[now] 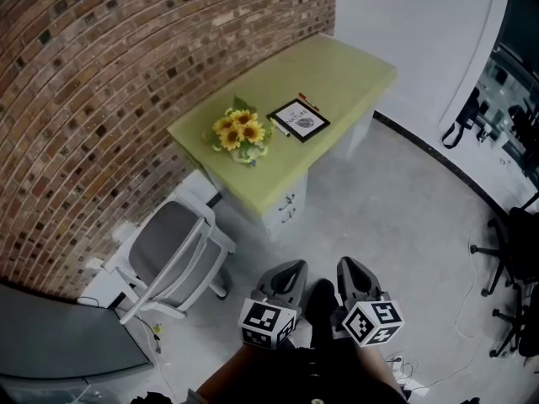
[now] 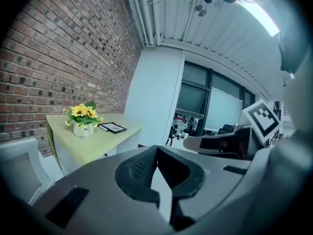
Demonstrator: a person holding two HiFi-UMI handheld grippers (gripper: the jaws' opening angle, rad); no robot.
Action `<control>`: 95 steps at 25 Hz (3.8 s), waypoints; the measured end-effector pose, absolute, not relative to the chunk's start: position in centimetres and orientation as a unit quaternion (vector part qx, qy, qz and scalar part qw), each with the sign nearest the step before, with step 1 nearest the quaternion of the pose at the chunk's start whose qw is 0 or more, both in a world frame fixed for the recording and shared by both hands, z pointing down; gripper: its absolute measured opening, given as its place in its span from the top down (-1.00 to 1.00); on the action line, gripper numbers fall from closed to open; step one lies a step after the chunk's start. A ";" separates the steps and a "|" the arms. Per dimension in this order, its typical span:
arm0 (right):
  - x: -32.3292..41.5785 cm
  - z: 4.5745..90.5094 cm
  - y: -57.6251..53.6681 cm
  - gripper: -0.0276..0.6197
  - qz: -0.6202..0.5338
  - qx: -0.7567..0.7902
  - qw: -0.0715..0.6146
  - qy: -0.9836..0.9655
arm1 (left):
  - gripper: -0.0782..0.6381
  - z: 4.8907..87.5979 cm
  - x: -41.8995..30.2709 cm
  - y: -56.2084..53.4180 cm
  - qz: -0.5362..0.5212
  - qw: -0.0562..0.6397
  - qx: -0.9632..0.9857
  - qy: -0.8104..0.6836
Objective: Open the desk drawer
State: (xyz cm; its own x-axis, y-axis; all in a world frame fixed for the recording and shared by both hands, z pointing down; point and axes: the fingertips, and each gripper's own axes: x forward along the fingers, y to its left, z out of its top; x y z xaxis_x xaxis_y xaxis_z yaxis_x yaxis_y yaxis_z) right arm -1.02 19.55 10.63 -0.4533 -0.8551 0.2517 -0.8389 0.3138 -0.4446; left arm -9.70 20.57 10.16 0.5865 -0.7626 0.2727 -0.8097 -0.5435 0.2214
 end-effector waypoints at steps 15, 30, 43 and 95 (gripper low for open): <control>3.3 12.7 7.6 0.88 -0.302 -0.489 0.005 0.818 | 0.76 11.1 -4.8 8.8 0.106 0.165 0.861 -0.470; 5.5 18.2 -2.7 0.88 -0.354 -0.439 -0.007 0.826 | 0.76 15.2 -0.5 -2.3 0.136 0.151 0.867 -0.455; 3.4 26.3 -7.0 0.88 -0.397 -0.437 0.005 0.807 | 0.75 24.6 -1.1 -6.8 0.175 0.192 0.869 -0.420; -4.2 76.8 -16.2 0.72 -0.560 -0.389 0.079 0.728 | 0.75 76.6 -10.5 -12.1 0.281 0.247 0.804 -0.462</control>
State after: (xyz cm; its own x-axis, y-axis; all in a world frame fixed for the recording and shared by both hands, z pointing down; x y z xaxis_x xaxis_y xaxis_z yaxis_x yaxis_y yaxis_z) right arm -4.23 -16.21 76.82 -0.6855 -0.6536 0.3207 -0.4774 0.0710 -0.8758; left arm -10.51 -12.06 76.62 0.4149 -0.6043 0.6802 -0.8821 -0.4505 0.1378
